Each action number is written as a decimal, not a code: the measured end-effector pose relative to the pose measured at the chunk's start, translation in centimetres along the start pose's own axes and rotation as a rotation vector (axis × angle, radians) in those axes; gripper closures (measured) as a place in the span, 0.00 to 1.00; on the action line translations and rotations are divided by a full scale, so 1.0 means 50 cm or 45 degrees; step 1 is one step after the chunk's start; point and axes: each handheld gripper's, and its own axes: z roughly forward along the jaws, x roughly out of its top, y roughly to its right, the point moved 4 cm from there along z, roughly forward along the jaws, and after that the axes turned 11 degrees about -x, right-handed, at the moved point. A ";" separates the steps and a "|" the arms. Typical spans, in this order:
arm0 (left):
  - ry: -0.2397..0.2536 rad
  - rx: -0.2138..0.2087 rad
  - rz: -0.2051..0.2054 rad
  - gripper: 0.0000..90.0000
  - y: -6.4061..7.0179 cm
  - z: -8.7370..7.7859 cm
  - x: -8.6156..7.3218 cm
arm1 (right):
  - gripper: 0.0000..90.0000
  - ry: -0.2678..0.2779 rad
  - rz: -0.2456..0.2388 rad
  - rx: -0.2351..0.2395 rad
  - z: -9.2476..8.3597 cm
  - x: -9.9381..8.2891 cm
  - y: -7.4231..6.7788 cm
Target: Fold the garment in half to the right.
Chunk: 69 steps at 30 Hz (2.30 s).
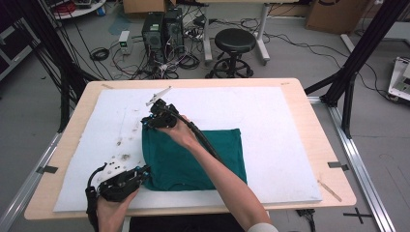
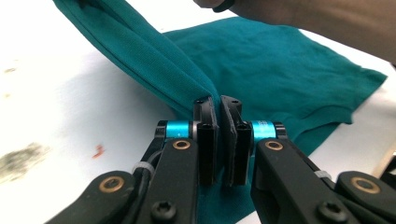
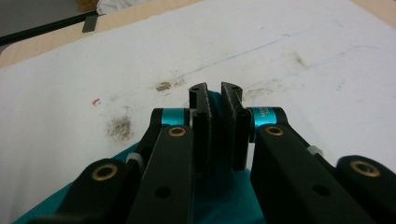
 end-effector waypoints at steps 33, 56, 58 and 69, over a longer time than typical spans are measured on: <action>-0.096 -0.219 0.098 0.94 0.073 0.137 0.048 | 0.94 -0.049 0.111 -0.120 -0.113 -0.116 0.095; -0.118 -0.286 0.122 0.94 0.130 0.220 0.071 | 0.94 -0.039 0.182 -0.185 -0.186 -0.181 0.145; -0.118 -0.292 0.123 0.94 0.136 0.228 0.072 | 0.94 -0.036 0.186 -0.192 -0.191 -0.187 0.149; -0.113 -0.323 0.129 0.94 0.160 0.265 0.078 | 0.94 -0.017 0.210 -0.215 -0.225 -0.213 0.169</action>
